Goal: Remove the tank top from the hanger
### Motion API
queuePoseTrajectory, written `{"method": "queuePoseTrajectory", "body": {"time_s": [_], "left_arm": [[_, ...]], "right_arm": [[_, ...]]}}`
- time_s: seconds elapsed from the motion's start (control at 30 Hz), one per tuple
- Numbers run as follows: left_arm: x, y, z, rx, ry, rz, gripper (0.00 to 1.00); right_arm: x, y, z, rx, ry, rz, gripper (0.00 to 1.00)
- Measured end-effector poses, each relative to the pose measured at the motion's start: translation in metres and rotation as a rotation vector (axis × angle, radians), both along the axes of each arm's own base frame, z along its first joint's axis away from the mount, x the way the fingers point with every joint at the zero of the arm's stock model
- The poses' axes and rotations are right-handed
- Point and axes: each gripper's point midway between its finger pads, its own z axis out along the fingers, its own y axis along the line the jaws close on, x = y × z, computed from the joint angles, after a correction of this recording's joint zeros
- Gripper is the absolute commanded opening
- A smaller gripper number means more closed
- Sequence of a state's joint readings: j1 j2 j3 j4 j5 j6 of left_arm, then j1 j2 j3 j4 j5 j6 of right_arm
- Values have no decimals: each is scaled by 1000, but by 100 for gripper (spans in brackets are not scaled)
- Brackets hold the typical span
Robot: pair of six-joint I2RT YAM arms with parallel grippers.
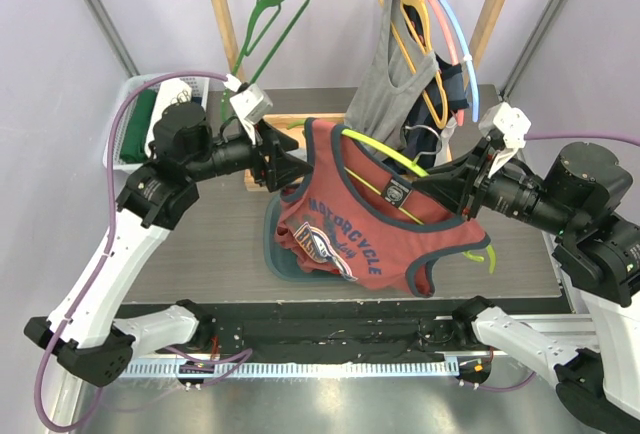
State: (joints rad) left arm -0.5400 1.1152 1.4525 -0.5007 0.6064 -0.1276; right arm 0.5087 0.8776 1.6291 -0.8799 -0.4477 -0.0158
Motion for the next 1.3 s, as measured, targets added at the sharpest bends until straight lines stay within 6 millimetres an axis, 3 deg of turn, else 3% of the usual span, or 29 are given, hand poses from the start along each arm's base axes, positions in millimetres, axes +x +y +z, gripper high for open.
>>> {"method": "queuePoseTrajectory", "body": {"time_s": [0.13,0.23,0.33,0.43,0.5,0.8,1.3], "left_arm": [[1,-6,-2,0,6,-19,63],[3,-11,-5,2,14,-34,56],[4,-15,-8,2,21,-46,37],[5,-17,-8,-1,23,-51,8],[5,-17,-7,-1,19,-54,0],[5,-17,-2,-6,-2,-54,0],[-1,9,63,-84,-140,-1,0]], "right_arm": [[0,2,1,4,-1,8,1],[0,3,3,15,4,12,1],[-1,4,4,23,4,18,1],[0,6,6,29,2,24,1],[0,6,7,30,0,24,1],[2,6,7,30,-3,20,1],[2,-6,-4,-5,-18,-34,1]]}}
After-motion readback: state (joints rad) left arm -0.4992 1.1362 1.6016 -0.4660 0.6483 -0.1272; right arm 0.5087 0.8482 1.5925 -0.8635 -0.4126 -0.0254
